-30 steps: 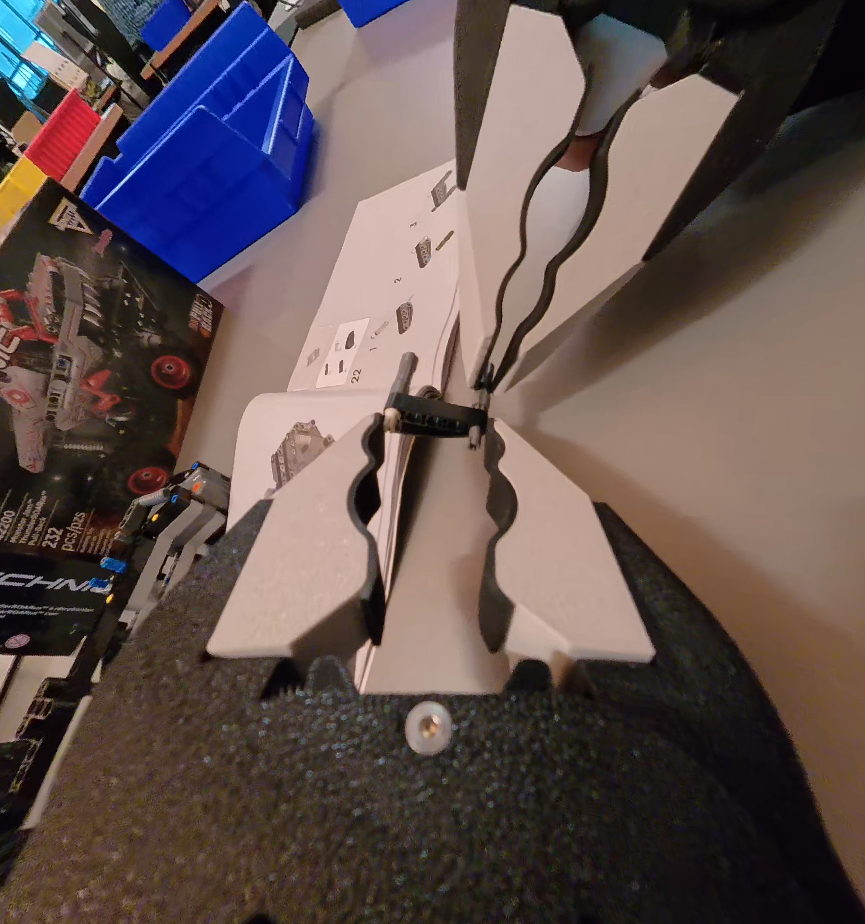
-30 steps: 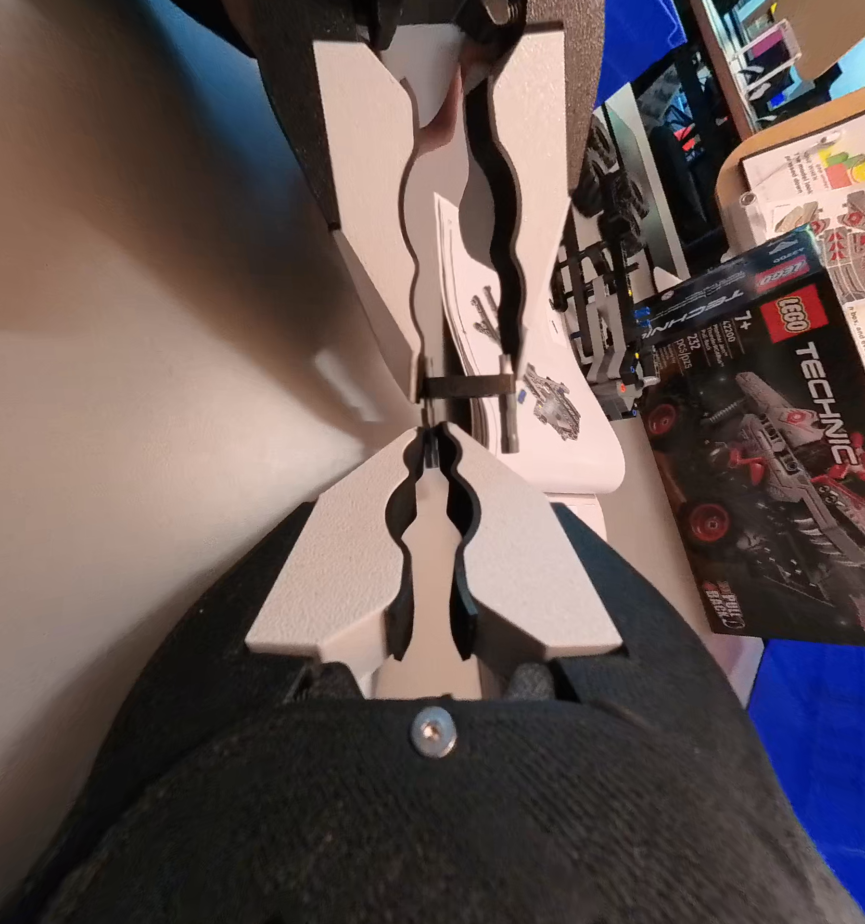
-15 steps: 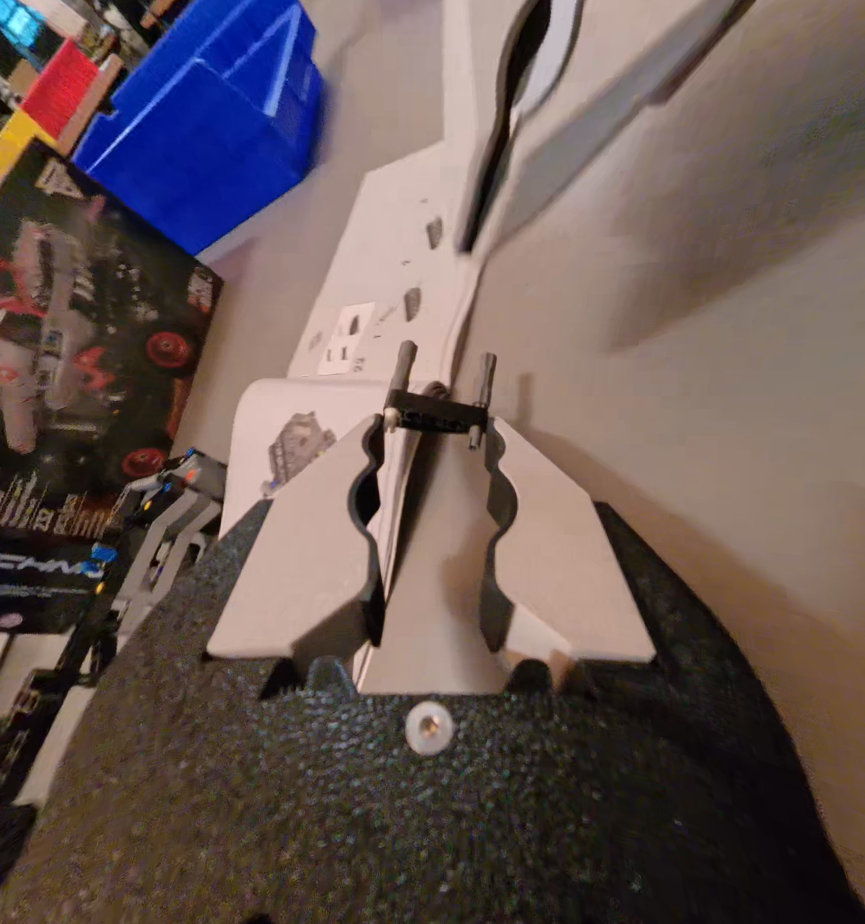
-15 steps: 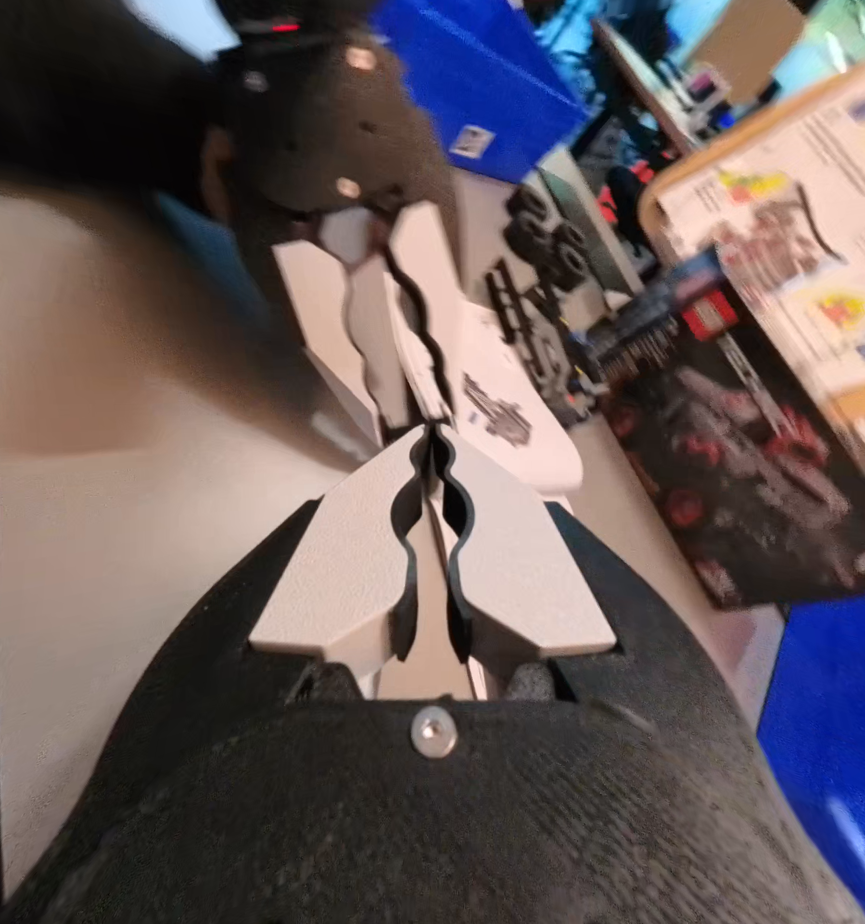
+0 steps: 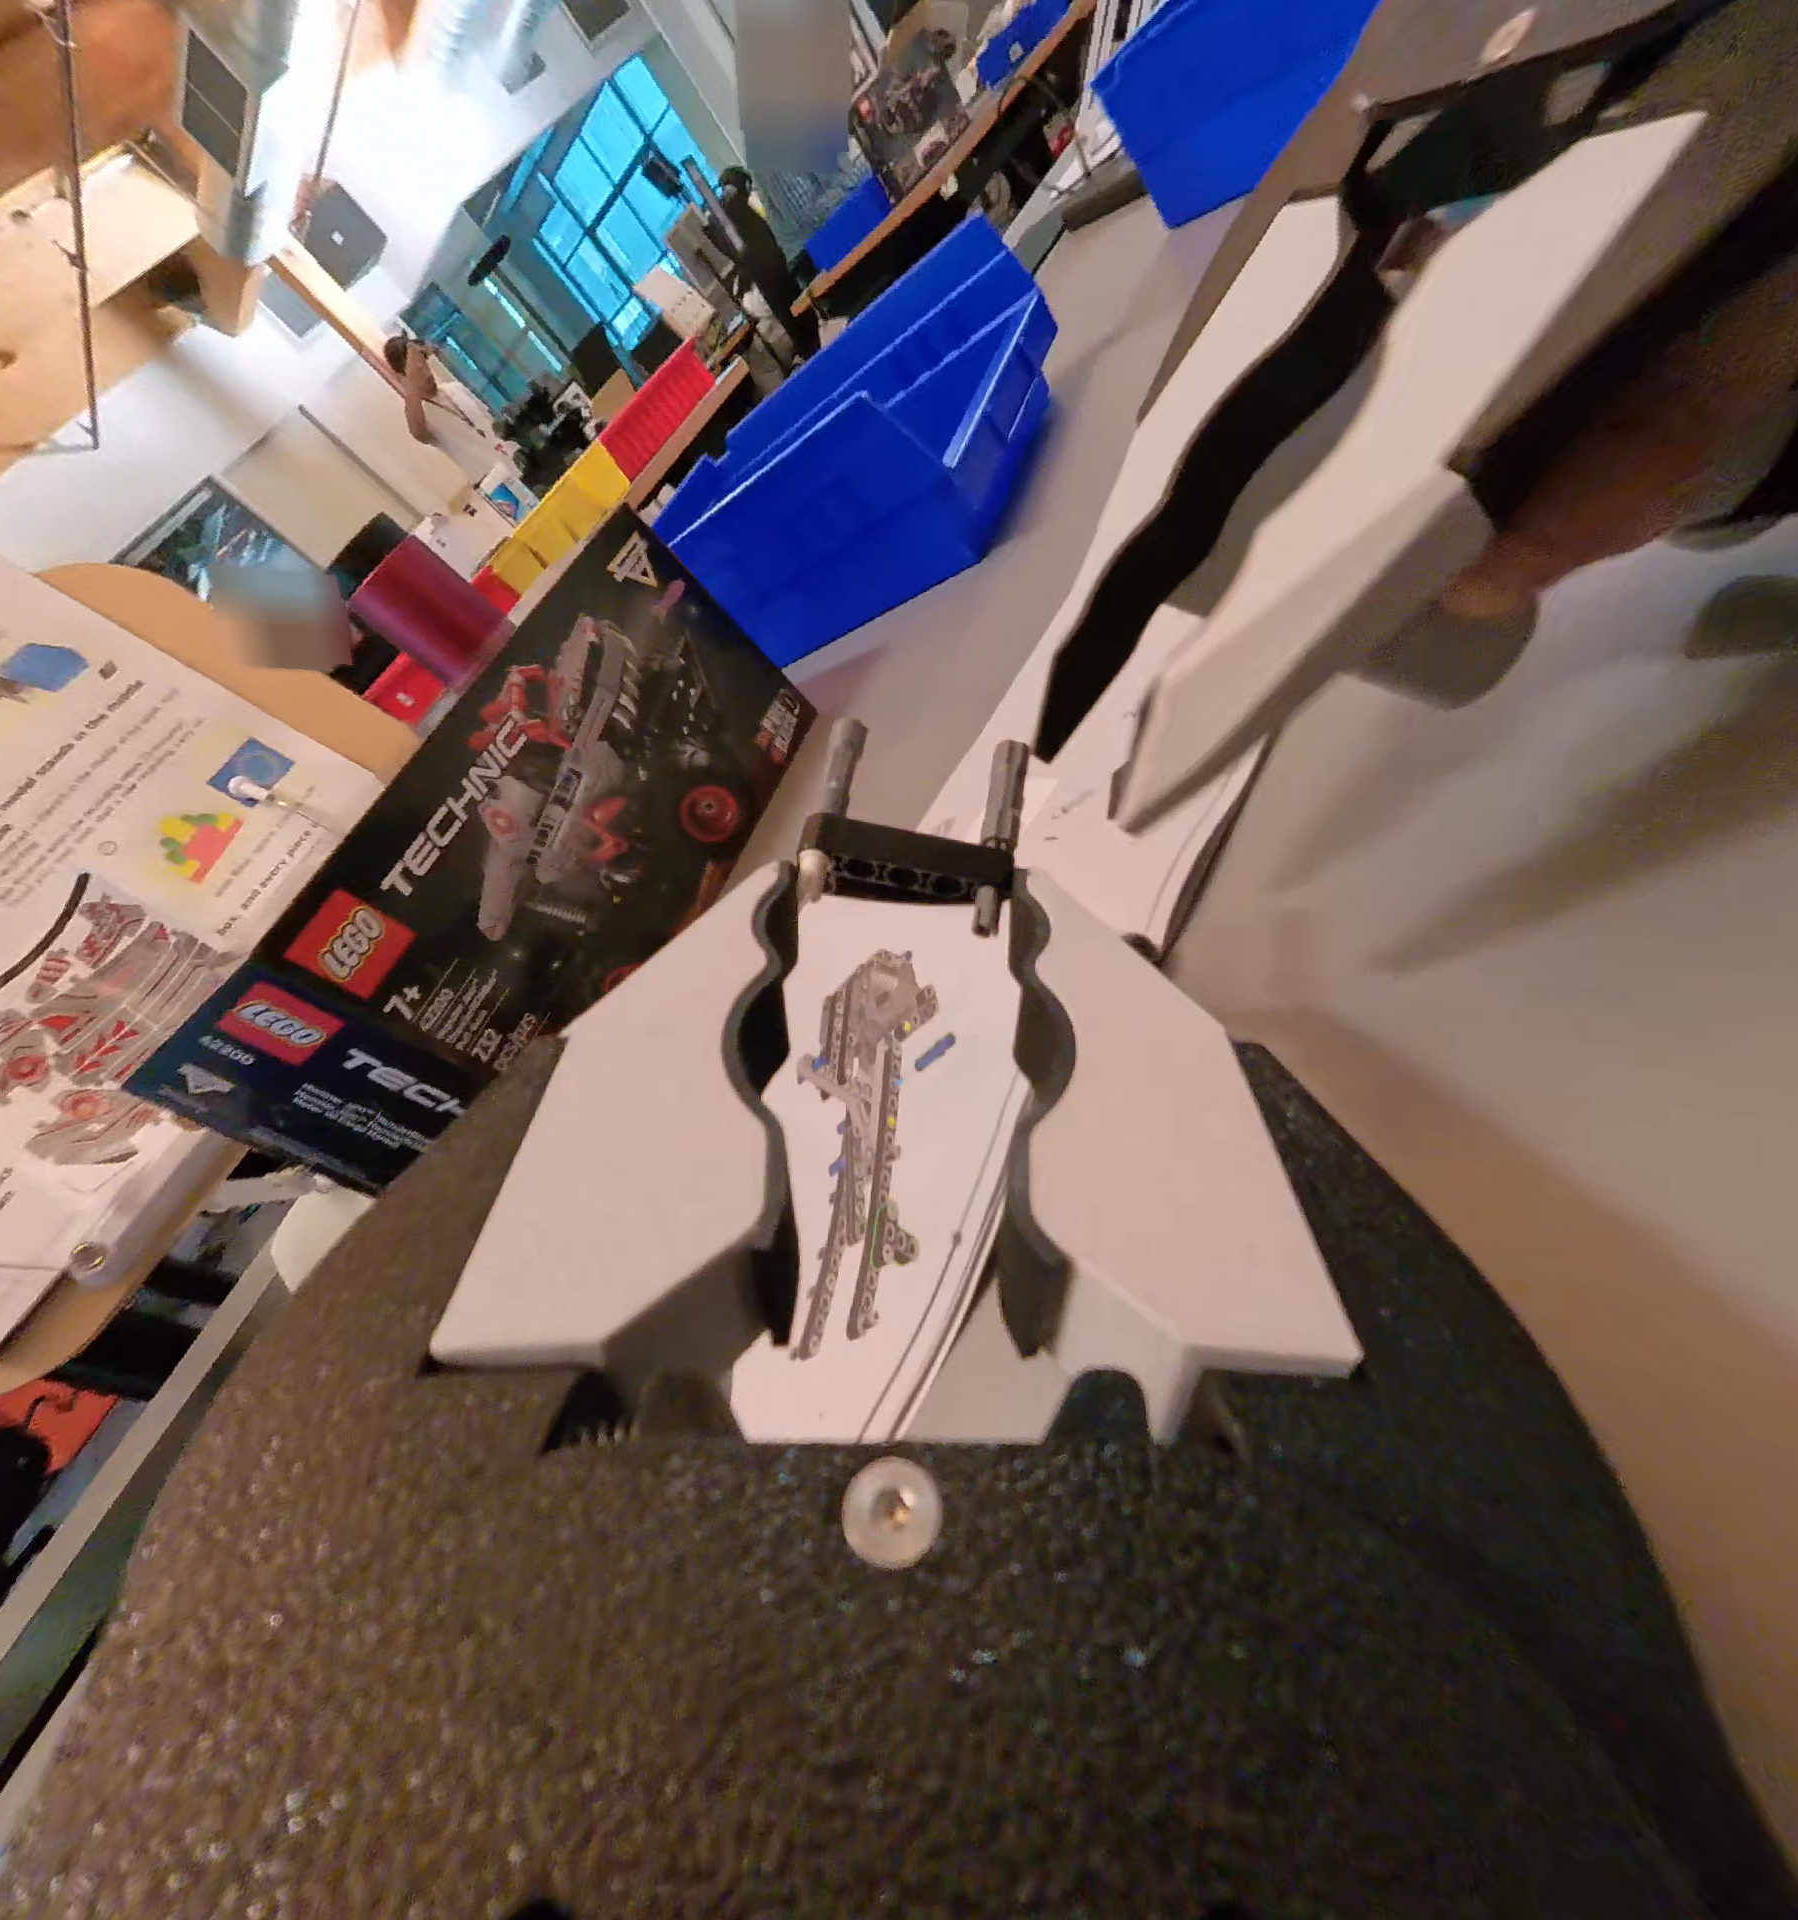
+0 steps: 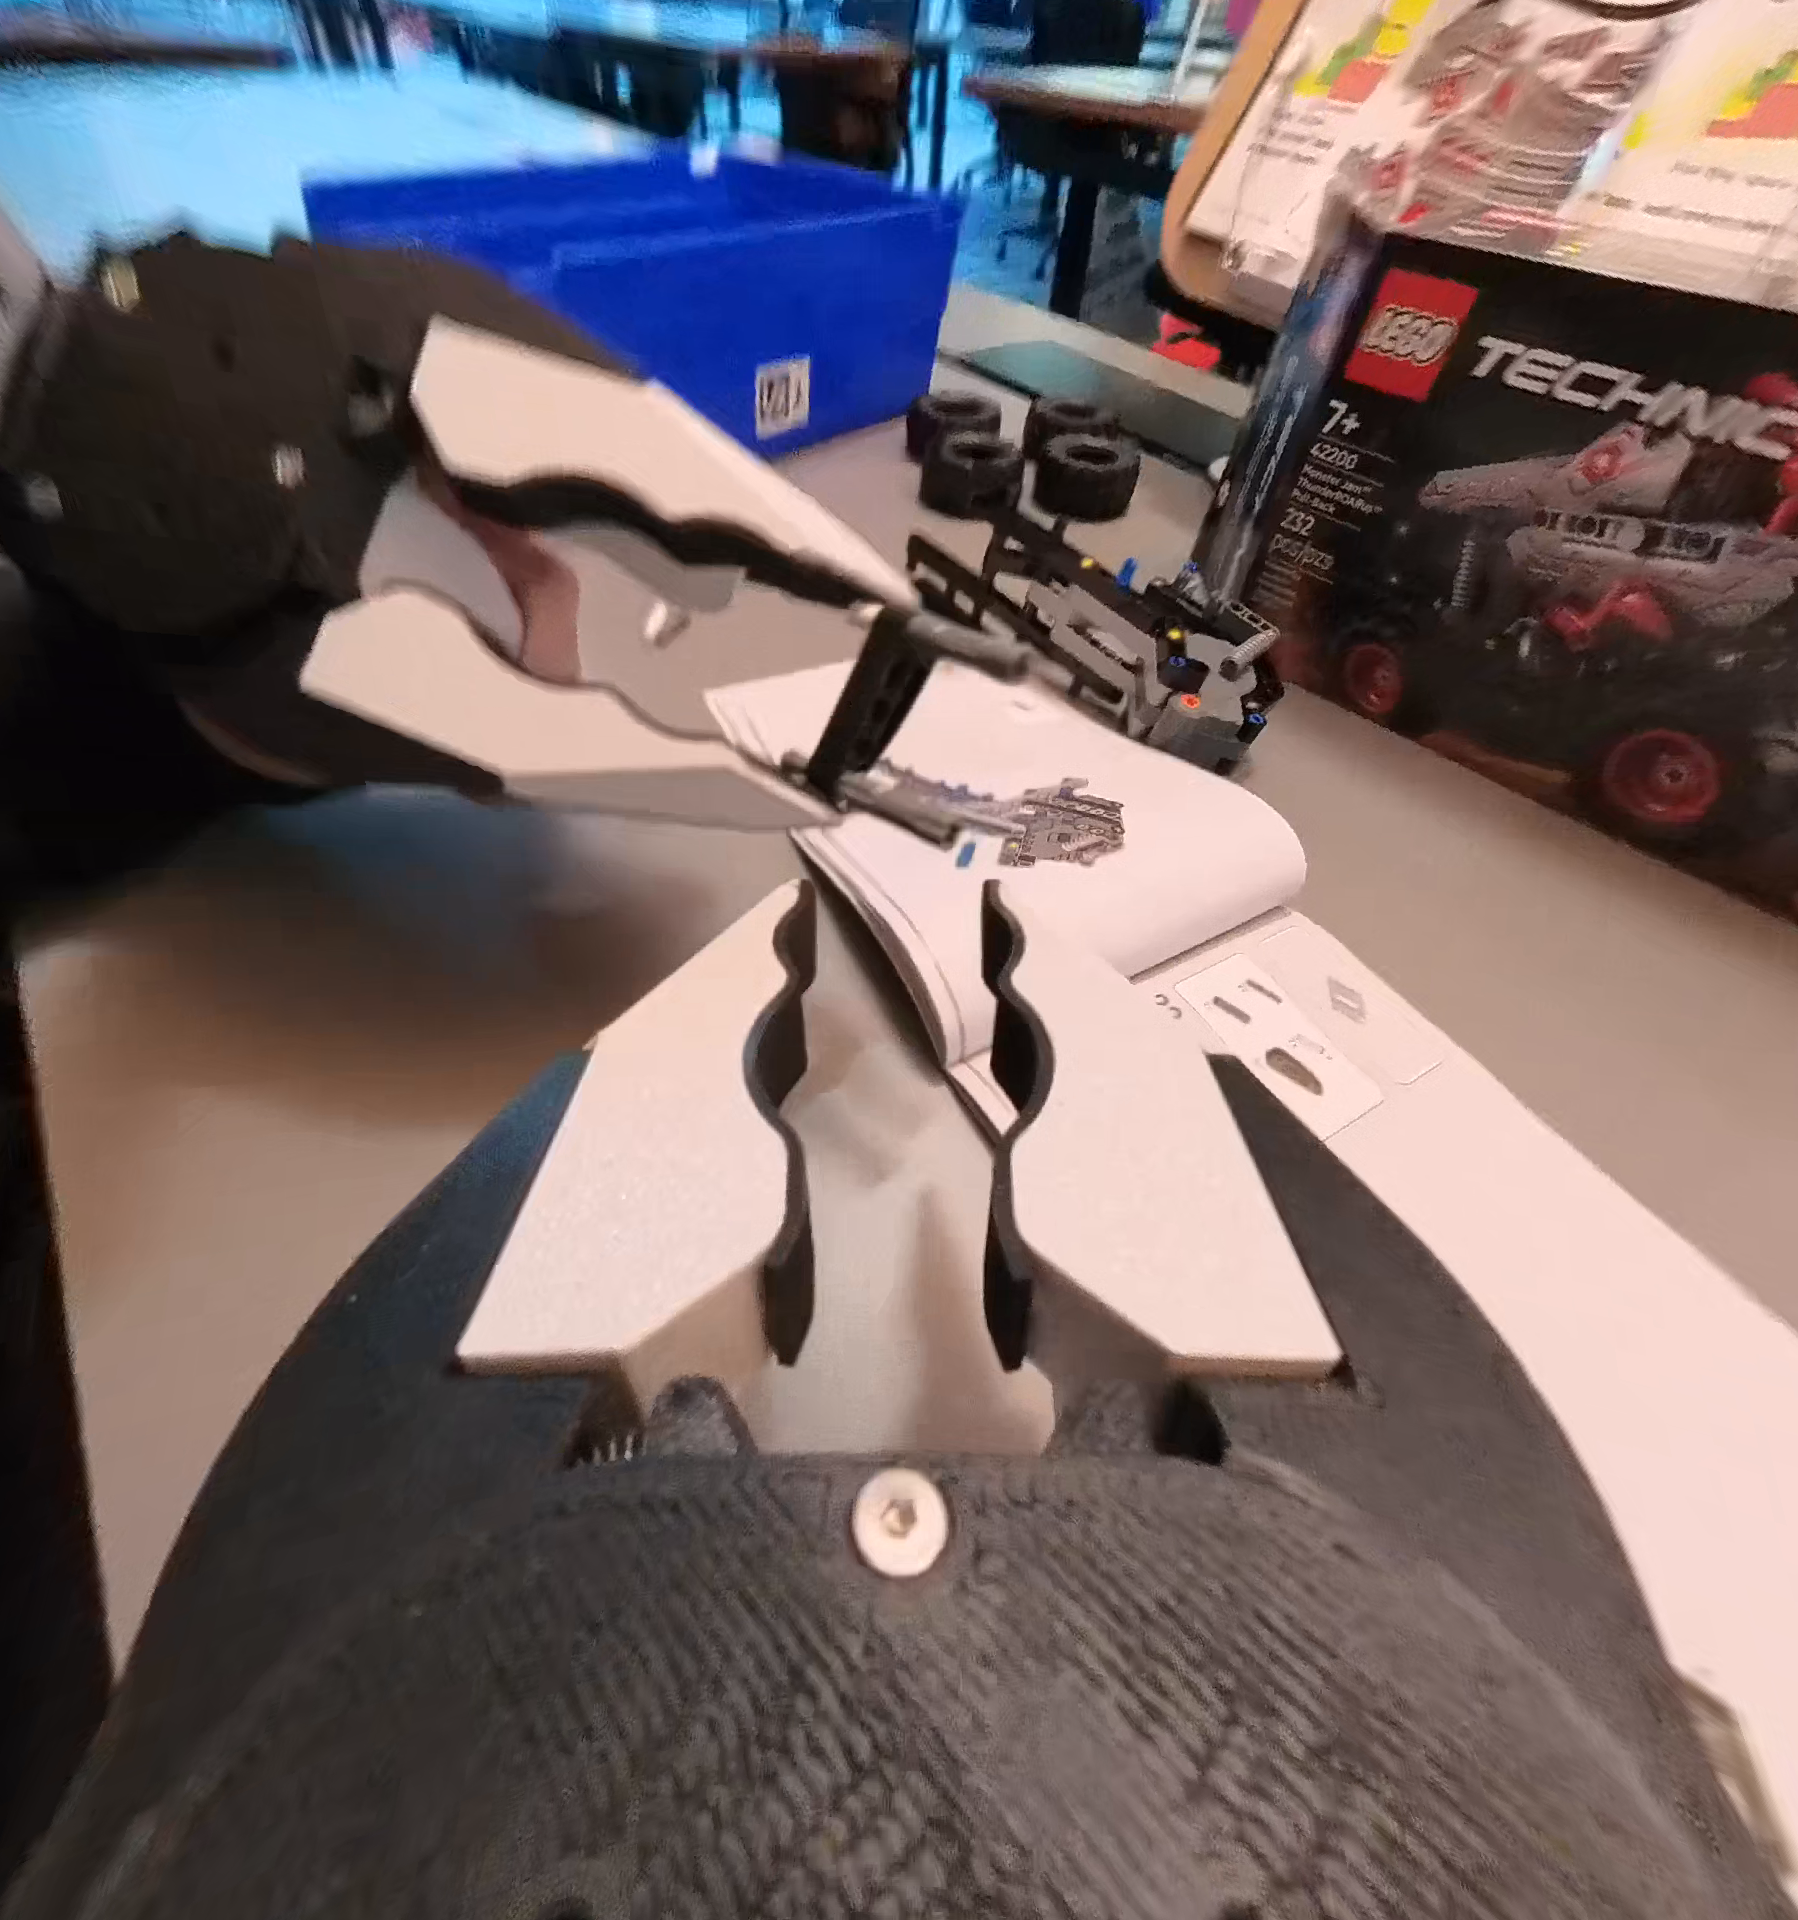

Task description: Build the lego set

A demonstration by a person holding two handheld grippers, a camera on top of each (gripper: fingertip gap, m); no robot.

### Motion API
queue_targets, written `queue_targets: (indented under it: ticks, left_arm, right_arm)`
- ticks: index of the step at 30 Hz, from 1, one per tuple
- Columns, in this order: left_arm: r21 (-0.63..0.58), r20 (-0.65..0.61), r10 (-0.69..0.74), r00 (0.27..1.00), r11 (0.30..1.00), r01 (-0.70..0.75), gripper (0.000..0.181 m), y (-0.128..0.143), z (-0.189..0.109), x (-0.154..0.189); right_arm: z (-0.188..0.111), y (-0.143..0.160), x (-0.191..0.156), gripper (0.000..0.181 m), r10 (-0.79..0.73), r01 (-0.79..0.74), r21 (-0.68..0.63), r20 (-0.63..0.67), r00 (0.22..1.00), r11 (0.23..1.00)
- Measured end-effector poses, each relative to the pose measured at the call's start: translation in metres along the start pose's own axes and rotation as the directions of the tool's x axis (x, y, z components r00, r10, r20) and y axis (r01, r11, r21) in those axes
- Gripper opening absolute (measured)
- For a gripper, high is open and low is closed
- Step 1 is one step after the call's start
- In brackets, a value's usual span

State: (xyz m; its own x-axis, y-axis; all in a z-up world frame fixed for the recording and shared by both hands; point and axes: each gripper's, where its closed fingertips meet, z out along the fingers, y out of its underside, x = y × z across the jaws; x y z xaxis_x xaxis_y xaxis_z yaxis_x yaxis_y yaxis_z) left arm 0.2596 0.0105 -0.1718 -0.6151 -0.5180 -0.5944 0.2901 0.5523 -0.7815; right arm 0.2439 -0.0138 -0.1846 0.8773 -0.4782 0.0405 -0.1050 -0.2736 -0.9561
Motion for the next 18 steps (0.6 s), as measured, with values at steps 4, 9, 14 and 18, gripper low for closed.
queue_targets:
  ticks: [4,9,14,18]
  left_arm:
    - [0.089,-0.04,-0.048,0.998,0.995,0.052,0.038,-0.012,-0.004,0.003]
    - [0.137,-0.022,-0.031,0.999,0.99,0.034,0.039,-0.02,-0.006,0.002]
    - [0.179,-0.108,-0.033,0.994,0.983,0.052,0.038,-0.023,-0.009,0.011]
    - [0.165,-0.3,-0.018,0.954,0.984,0.071,0.054,-0.02,-0.017,0.029]
  right_arm:
    - [-0.007,-0.02,0.004,0.019,0.327,-0.35,0.166,0.15,0.933,0.922]
    - [-0.009,-0.033,-0.008,0.007,0.423,-0.498,0.211,0.317,0.849,0.841]
    - [-0.013,-0.028,-0.016,0.004,0.285,-0.349,0.171,0.315,0.905,0.921]
    - [-0.024,-0.006,-0.028,0.004,0.186,-0.207,0.016,0.366,0.912,0.978]
